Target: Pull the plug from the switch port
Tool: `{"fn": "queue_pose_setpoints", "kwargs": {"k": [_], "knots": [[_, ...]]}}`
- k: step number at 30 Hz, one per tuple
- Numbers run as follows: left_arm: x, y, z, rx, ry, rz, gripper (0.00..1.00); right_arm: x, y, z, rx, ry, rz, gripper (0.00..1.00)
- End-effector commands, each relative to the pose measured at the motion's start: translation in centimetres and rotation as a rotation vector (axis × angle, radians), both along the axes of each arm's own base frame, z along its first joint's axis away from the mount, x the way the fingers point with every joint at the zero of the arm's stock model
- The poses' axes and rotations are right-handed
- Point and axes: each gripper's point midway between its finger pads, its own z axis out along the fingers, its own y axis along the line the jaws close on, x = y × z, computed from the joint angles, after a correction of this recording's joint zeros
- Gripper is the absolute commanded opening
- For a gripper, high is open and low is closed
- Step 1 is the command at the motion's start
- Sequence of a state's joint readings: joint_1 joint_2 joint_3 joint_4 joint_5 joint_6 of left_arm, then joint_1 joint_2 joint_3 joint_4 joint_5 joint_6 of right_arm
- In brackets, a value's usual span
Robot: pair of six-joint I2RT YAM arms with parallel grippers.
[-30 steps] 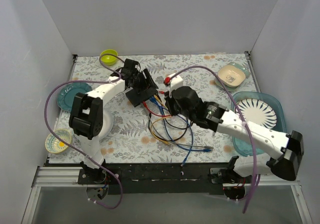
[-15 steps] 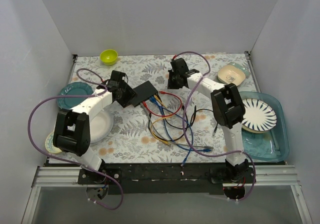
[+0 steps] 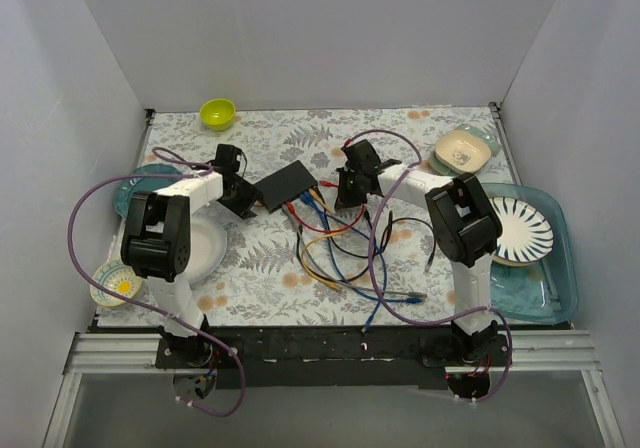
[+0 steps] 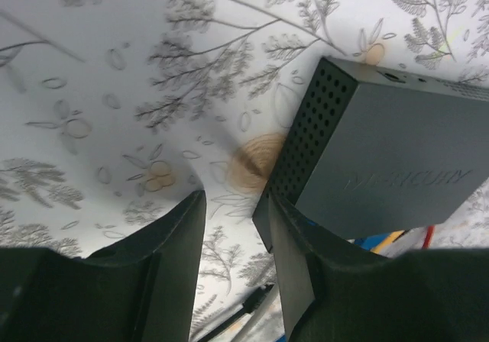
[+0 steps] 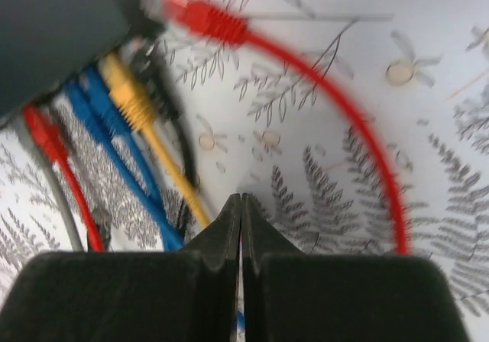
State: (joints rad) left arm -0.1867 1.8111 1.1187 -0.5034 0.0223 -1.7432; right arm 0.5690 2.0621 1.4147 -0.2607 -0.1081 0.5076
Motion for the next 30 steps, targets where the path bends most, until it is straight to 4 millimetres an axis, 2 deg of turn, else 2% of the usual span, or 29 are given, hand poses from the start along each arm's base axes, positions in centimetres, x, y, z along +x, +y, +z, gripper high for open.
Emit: {"fn": "queue_pose_setpoints", "kwargs": {"k": [1, 4, 6, 7, 10, 13, 14, 17, 18, 23, 27, 28, 30], "knots": [[0.1, -0.8, -3.1, -0.025, 0.084, -0.059, 0.39, -5.0, -0.4, -0.9, -0.033, 0.063, 0.084, 0.01], [-0.2, -1.5, -3.0, -0.064, 0.082, -0.084, 0.39, -7.6, -0.6, -1.1, -0.039, 0.090, 0.115, 0.01], [-1.2, -1.6, -3.1, -0.078, 0.084, -0.090, 0.39, -8.9, -0.9, -1.2, -0.035, 0.115, 0.118, 0.01], [-1.4, -1.6, -2.4, -0.081, 0.066, -0.094, 0.39, -10.0, -1.2, -1.2, -0.037, 0.121, 0.126, 0.01], [-2.5, -1.0, -2.0, -0.055, 0.065, -0.100, 0.39, -11.5, -1.3, -0.7, -0.030, 0.121, 0.143, 0.01], [-2.7, -0.4, -0.1, -0.023, 0.032, -0.104, 0.39, -13.3, -1.7, -0.7, -0.030, 0.145, 0.155, 0.01], [-2.7, -0.3, 1.3, -0.021, 0.000, -0.103, 0.39, -14.1, -2.1, -1.1, -0.034, 0.161, 0.159, 0.01], [-2.1, 0.2, 3.7, 0.000, -0.063, -0.091, 0.40, -15.3, -2.2, -0.9, -0.030, 0.167, 0.172, 0.01], [-1.5, 0.3, 5.3, 0.008, -0.108, -0.086, 0.40, -16.0, -2.4, -1.2, -0.029, 0.184, 0.175, 0.01], [1.3, 0.2, 8.6, 0.011, -0.213, -0.072, 0.41, -18.2, -3.5, -2.2, -0.071, 0.237, 0.209, 0.01], [3.6, -0.3, 9.6, 0.002, -0.270, -0.077, 0.41, -20.9, -5.3, -3.0, -0.095, 0.264, 0.215, 0.01], [4.2, -0.5, 8.9, 0.001, -0.266, -0.086, 0.42, -21.5, -5.9, -3.1, -0.097, 0.268, 0.212, 0.01], [6.5, -1.8, 10.0, -0.047, -0.331, -0.118, 0.43, -21.3, -6.4, -2.9, -0.118, 0.246, 0.202, 0.01]]}}
